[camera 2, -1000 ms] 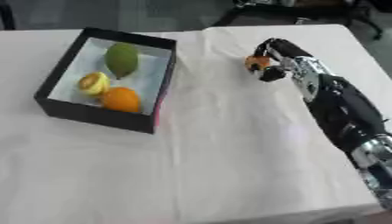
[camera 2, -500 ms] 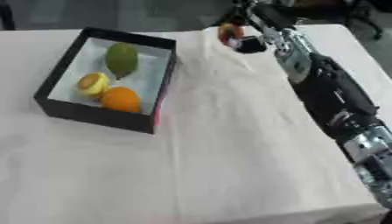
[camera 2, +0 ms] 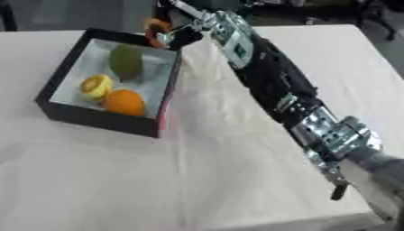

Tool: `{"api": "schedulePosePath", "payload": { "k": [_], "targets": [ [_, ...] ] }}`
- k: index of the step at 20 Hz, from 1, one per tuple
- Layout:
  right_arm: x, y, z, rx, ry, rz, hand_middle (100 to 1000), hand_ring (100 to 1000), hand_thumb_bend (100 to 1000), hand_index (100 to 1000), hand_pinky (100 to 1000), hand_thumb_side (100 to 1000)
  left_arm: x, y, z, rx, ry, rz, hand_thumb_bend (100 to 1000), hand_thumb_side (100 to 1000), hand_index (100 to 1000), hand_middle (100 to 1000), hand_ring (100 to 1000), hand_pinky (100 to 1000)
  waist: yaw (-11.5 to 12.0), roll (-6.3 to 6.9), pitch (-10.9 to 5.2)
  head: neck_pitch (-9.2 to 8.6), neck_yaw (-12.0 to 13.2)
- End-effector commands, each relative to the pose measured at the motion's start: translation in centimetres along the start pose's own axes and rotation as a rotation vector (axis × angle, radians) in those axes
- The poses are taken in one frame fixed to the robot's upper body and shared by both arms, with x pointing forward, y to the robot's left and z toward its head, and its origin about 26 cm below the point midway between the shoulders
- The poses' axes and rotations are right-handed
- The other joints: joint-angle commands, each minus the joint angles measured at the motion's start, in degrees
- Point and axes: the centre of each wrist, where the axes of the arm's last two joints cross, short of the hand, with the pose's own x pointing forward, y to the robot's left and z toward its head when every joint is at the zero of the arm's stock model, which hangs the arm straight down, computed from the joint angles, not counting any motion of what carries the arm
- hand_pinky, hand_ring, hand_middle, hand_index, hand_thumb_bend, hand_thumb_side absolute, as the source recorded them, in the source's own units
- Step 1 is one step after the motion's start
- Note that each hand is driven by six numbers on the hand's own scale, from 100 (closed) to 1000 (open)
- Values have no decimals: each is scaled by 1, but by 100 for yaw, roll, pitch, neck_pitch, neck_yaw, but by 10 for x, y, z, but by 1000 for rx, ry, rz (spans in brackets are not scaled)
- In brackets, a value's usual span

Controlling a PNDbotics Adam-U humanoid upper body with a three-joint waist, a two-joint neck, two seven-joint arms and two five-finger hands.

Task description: Pick up objects on the table and place them in the box.

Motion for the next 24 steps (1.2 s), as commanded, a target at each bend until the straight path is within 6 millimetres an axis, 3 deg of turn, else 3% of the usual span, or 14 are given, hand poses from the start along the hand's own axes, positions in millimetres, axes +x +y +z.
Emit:
{"api": "schedulePosePath", "payload": {
  "k": [1, 2, 3, 4, 7, 16, 17, 18, 20, 21, 24],
  "targets": [
    [7, 3, -11, 41, -28, 28, 391, 705, 100, 499, 818, 198, 10, -3, -5, -10, -44, 18, 100, 826, 635, 532, 614, 435, 22, 56, -40, -11, -48],
    [8, 7, -13, 62, -31, 35, 559, 764, 100, 684, 840, 224, 10, -3, -5, -11, -46, 20, 100, 826, 636, 532, 614, 435, 34, 53, -37, -11, -53],
    [10, 10, -15, 99, -37, 51, 691, 809, 100, 818, 862, 494, 11, -3, -5, -12, -47, 22, 100, 826, 636, 532, 614, 435, 47, 49, -35, -11, -54],
    [12, 11, -16, 127, -42, 66, 775, 843, 100, 880, 878, 668, 11, -3, -5, -13, -48, 23, 100, 826, 636, 532, 614, 435, 54, 46, -34, -11, -56],
    [19, 2, -18, 75, -54, 97, 833, 863, 100, 909, 881, 729, 11, -4, -6, -13, -50, 23, 100, 827, 635, 532, 613, 435, 55, 38, -34, -11, -51],
    [18, -14, -5, -233, -24, -9, 815, 832, 100, 880, 859, 621, 10, -1, -5, -7, -45, 14, 100, 827, 635, 532, 613, 433, -16, 22, -53, -11, 15],
    [18, -18, -2, -260, -23, -19, 808, 829, 100, 873, 856, 743, 9, 0, -4, -5, -43, 10, 100, 828, 636, 532, 613, 433, -45, 18, -59, -11, 42],
    [17, -22, 2, -285, -25, -28, 794, 826, 100, 868, 856, 519, 9, 1, -4, -1, -40, 5, 100, 828, 635, 532, 613, 433, -78, 14, -69, -11, 77],
    [18, -34, 13, -324, -37, -39, 740, 800, 100, 854, 843, 361, 7, 5, -2, 11, -31, -11, 100, 829, 635, 531, 613, 432, -195, 0, -102, -11, 199],
    [18, -40, 21, -331, -42, -55, 729, 787, 100, 849, 835, 304, 5, 8, -1, 18, -23, -21, 100, 829, 635, 531, 613, 431, -273, -14, -124, -11, 280],
    [16, -54, 51, -351, -47, -148, 705, 773, 100, 840, 822, 307, 0, 16, 4, 34, 3, -56, 100, 831, 635, 531, 614, 430, -476, -64, -197, -11, 510]
  ]
}}
